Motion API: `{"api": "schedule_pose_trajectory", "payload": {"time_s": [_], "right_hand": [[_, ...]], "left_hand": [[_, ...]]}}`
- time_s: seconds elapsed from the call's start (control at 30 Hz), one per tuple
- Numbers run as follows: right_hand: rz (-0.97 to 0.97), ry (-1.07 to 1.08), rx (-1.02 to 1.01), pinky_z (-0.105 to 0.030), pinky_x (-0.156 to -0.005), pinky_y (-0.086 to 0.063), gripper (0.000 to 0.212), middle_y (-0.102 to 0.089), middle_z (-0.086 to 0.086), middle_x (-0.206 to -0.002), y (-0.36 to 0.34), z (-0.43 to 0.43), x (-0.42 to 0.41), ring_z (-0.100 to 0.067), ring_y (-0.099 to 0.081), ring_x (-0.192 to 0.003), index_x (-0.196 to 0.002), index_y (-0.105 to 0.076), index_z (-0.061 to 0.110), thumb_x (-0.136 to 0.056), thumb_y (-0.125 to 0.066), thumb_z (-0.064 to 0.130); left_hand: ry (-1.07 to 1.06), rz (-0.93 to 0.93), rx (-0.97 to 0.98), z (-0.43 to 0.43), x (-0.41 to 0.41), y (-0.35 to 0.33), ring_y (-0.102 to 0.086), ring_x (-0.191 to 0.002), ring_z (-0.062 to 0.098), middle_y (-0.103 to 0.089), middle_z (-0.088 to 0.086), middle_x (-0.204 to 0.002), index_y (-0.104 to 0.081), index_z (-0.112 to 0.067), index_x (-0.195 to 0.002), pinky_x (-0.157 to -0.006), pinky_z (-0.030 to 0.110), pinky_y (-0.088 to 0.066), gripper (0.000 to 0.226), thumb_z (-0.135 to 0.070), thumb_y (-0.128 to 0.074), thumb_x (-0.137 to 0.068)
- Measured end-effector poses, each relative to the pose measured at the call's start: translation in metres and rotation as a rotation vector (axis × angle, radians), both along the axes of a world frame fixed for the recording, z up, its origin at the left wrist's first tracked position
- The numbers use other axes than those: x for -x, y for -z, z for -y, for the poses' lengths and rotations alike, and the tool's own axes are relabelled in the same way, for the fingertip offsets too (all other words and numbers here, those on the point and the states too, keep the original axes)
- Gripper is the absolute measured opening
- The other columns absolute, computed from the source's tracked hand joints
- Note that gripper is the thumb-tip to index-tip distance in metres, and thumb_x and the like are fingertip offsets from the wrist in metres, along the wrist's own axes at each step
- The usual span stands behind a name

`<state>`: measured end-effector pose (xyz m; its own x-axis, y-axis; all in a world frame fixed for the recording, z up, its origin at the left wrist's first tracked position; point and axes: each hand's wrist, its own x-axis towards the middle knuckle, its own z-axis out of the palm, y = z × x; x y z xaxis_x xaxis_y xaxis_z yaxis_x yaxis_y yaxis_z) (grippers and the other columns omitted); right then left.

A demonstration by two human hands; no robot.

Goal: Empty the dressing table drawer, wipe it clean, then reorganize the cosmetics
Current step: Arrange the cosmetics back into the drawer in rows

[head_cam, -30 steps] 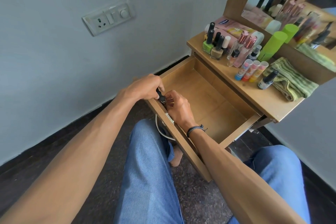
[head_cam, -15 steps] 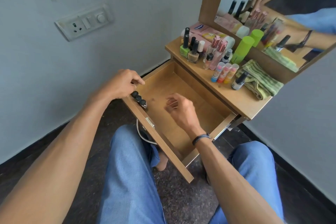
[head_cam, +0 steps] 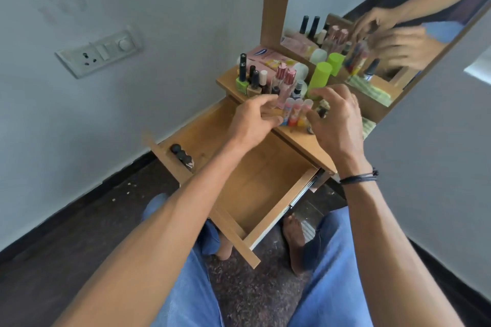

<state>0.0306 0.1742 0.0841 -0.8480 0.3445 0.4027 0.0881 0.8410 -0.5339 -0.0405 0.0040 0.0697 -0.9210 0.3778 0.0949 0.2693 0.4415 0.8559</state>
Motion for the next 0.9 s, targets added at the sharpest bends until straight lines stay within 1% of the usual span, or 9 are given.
{"api": "schedule_pose_trajectory", "payload": {"time_s": [0.07, 0.13, 0.17, 0.33, 0.5, 0.6, 0.67, 0.77, 0.9], "right_hand": [[0.086, -0.052, 0.003, -0.045, -0.093, -0.050, 0.043, -0.062, -0.006, -0.121, -0.002, -0.006, 0.005, -0.032, -0.060, -0.107, -0.126, -0.069, 0.018, -0.084, -0.071, 0.009], [0.133, -0.100, -0.007, -0.043, -0.088, -0.053, 0.043, -0.063, -0.005, -0.120, -0.002, -0.008, 0.009, -0.030, -0.063, -0.102, -0.126, -0.069, 0.020, -0.086, -0.071, 0.007], [0.143, -0.118, -0.010, -0.042, -0.087, -0.053, 0.042, -0.064, -0.004, -0.119, -0.002, -0.009, 0.010, -0.030, -0.064, -0.101, -0.125, -0.070, 0.021, -0.086, -0.071, 0.006], [0.152, -0.155, 0.020, -0.041, -0.083, -0.055, 0.040, -0.070, -0.003, -0.114, -0.002, -0.014, 0.014, -0.026, -0.065, -0.100, -0.118, -0.074, 0.020, -0.085, -0.069, -0.002], [0.165, -0.192, 0.024, -0.026, -0.078, -0.045, 0.036, -0.069, -0.003, -0.108, -0.003, -0.016, 0.017, -0.014, -0.060, -0.090, -0.117, -0.076, 0.019, -0.086, -0.072, 0.000], [0.170, -0.220, 0.026, -0.024, -0.075, -0.041, 0.034, -0.065, 0.004, -0.099, -0.004, -0.015, 0.018, -0.013, -0.059, -0.088, -0.113, -0.078, 0.022, -0.085, -0.076, 0.005], [0.148, -0.248, 0.034, -0.028, -0.074, -0.046, 0.031, -0.065, 0.005, -0.096, -0.006, -0.011, 0.018, -0.017, -0.063, -0.087, -0.111, -0.079, 0.023, -0.084, -0.078, 0.008], [0.087, -0.281, 0.046, -0.036, -0.075, -0.053, 0.034, -0.067, 0.002, -0.096, -0.007, -0.001, 0.015, -0.019, -0.062, -0.084, -0.112, -0.079, 0.027, -0.084, -0.078, 0.008], [0.074, -0.343, 0.022, -0.029, -0.071, -0.050, 0.028, -0.066, 0.006, -0.099, -0.005, 0.026, 0.007, -0.013, -0.060, -0.078, -0.112, -0.077, 0.026, -0.085, -0.078, 0.018]], "left_hand": [[-0.038, 0.021, -0.016, -0.014, 0.000, 0.002, -0.066, -0.099, 0.006, -0.072, -0.002, -0.121, -0.065, -0.013, -0.132, -0.083, 0.002, -0.045, 0.055, -0.014, -0.084, -0.080], [-0.061, 0.032, -0.007, -0.021, -0.001, 0.004, -0.068, -0.102, 0.010, -0.074, -0.001, -0.119, -0.069, -0.013, -0.129, -0.095, 0.021, -0.053, 0.052, -0.016, -0.085, -0.079], [-0.068, 0.030, -0.005, -0.023, -0.001, 0.006, -0.069, -0.103, 0.012, -0.074, 0.000, -0.116, -0.070, -0.013, -0.126, -0.097, 0.028, -0.053, 0.049, -0.017, -0.085, -0.079], [-0.070, 0.022, 0.001, -0.027, -0.003, 0.002, -0.068, -0.104, 0.015, -0.075, 0.001, -0.115, -0.074, -0.014, -0.119, -0.093, 0.030, -0.053, 0.039, -0.021, -0.083, -0.082], [-0.061, 0.003, 0.017, -0.026, 0.000, 0.005, -0.068, -0.104, 0.016, -0.076, -0.002, -0.113, -0.076, -0.018, -0.115, -0.091, 0.032, -0.054, 0.034, -0.024, -0.083, -0.082], [-0.057, -0.010, 0.009, -0.022, -0.002, 0.004, -0.066, -0.105, 0.014, -0.075, -0.001, -0.115, -0.075, -0.016, -0.116, -0.086, 0.022, -0.049, 0.035, -0.024, -0.082, -0.083], [-0.064, -0.019, 0.003, -0.018, -0.003, 0.003, -0.062, -0.104, 0.010, -0.074, -0.002, -0.118, -0.075, -0.017, -0.117, -0.082, 0.017, -0.044, 0.035, -0.027, -0.082, -0.084], [-0.048, -0.036, 0.005, -0.006, -0.004, 0.001, -0.065, -0.105, 0.013, -0.075, -0.004, -0.115, -0.075, -0.018, -0.117, -0.086, 0.024, -0.051, 0.036, -0.029, -0.082, -0.083], [0.004, -0.068, 0.047, 0.028, -0.002, 0.000, -0.068, -0.103, 0.018, -0.075, -0.005, -0.108, -0.077, -0.018, -0.111, -0.091, 0.039, -0.055, 0.031, -0.023, -0.082, -0.081]]}}
